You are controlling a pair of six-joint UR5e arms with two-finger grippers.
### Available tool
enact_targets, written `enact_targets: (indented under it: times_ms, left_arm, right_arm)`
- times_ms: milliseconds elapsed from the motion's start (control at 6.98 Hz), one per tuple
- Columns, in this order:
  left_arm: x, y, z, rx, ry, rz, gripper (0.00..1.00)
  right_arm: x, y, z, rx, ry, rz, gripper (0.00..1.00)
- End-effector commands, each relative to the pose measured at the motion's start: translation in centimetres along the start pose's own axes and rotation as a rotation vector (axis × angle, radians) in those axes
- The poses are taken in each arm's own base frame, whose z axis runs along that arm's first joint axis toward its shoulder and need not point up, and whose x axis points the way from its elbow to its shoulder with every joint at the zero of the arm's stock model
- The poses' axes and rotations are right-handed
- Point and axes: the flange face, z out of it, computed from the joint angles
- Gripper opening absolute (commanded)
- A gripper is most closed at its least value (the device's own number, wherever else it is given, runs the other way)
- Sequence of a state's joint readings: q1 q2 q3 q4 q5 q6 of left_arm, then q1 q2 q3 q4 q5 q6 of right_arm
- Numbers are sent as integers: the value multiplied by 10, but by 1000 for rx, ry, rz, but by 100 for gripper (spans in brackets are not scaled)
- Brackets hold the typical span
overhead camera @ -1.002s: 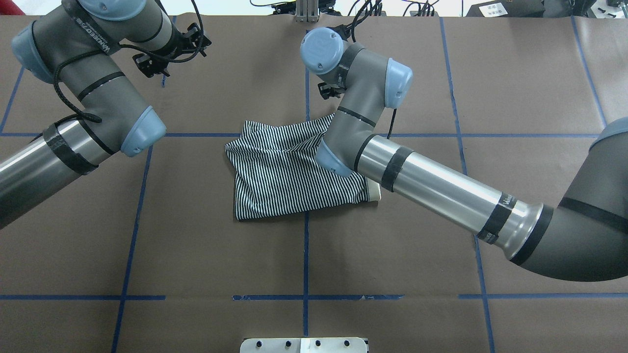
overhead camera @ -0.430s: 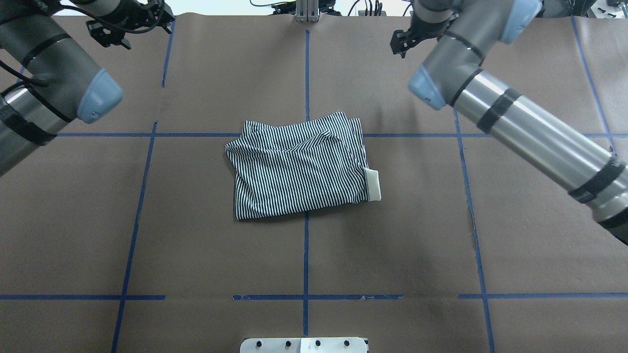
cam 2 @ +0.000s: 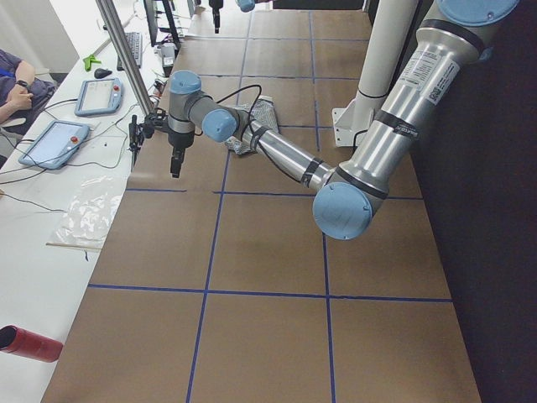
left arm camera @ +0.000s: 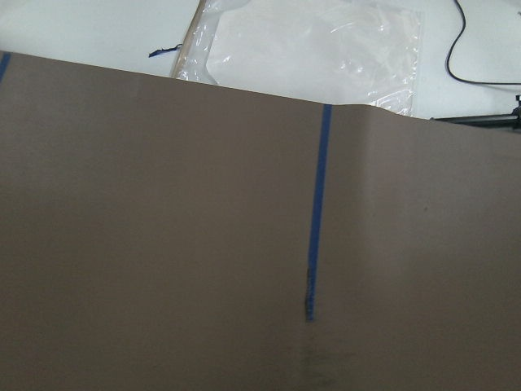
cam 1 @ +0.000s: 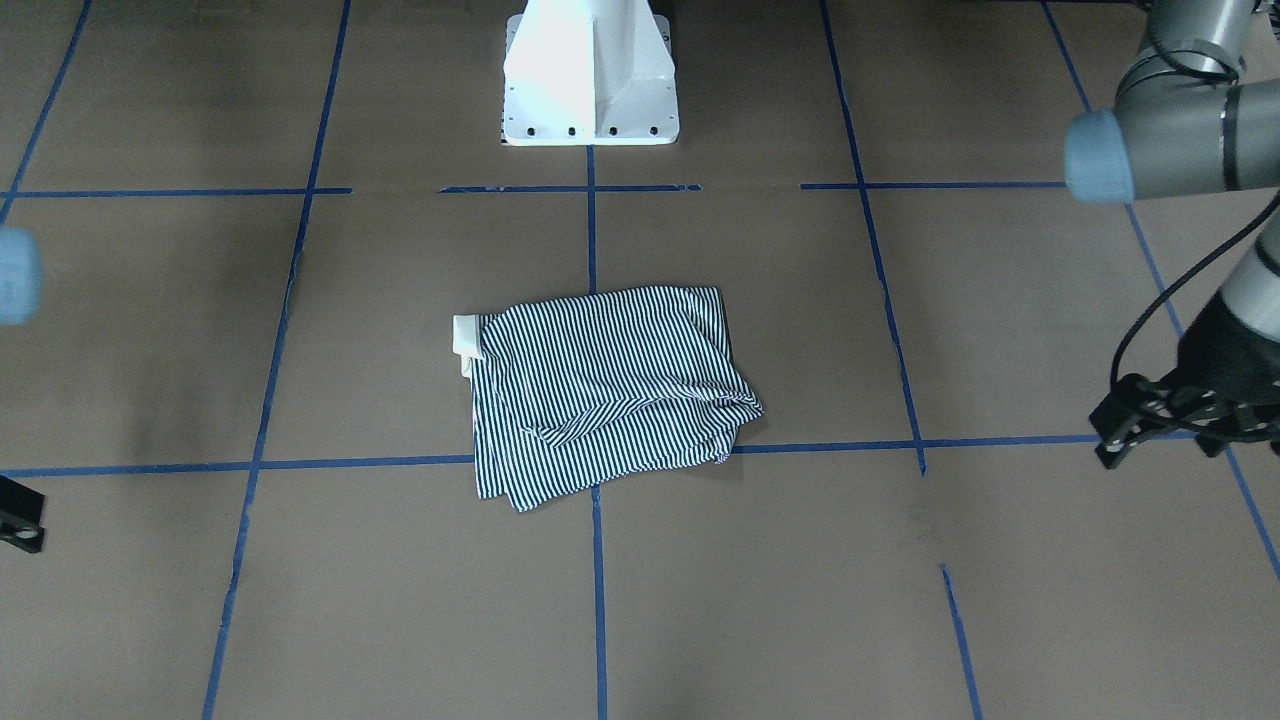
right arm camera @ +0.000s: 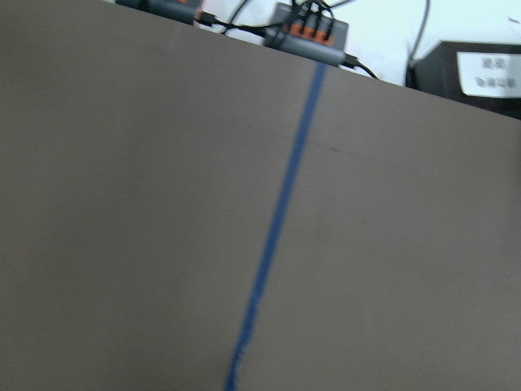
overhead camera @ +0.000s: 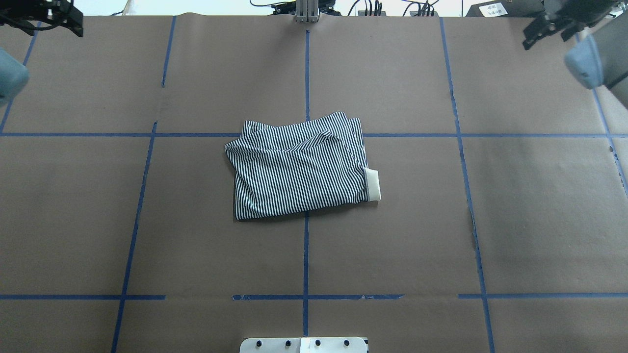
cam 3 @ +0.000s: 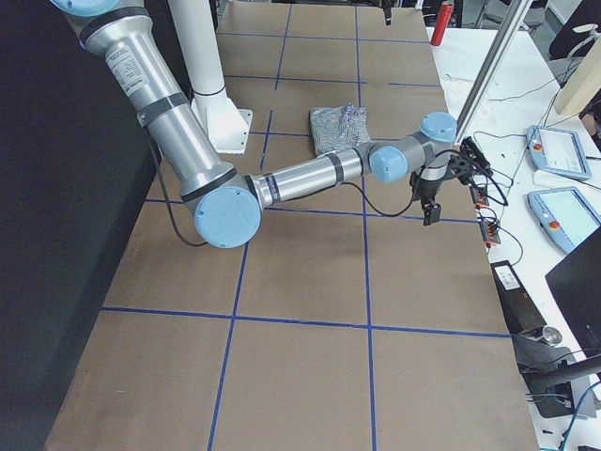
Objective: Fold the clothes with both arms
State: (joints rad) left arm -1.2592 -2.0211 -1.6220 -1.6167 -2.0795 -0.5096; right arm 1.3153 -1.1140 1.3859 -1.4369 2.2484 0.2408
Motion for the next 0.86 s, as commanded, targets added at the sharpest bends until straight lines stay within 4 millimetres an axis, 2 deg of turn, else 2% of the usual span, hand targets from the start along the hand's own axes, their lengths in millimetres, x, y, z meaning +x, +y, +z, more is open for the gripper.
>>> enact_targets:
  times_ms: [0, 143, 286, 430, 573, 716]
  left_arm:
    - [-131, 26, -24, -70, -23, 299, 100]
    - [-177, 58, -22, -94, 84, 308, 100]
    - [-200, 96, -20, -77, 95, 283, 100]
    - [-201, 98, -18, -48, 91, 263, 100]
    - [-212, 114, -9, -48, 86, 259, 100]
    - [-228, 138, 5, -84, 82, 242, 100]
  right_arm:
    - [109, 93, -22, -73, -43, 18, 100]
    - [139, 140, -30, -122, -38, 41, 100]
    - [149, 177, -33, -137, -38, 71, 100]
    - [152, 185, -31, -144, -24, 88, 100]
    - [155, 187, -27, -151, -30, 91, 100]
    - [160, 205, -11, -186, -22, 110, 100]
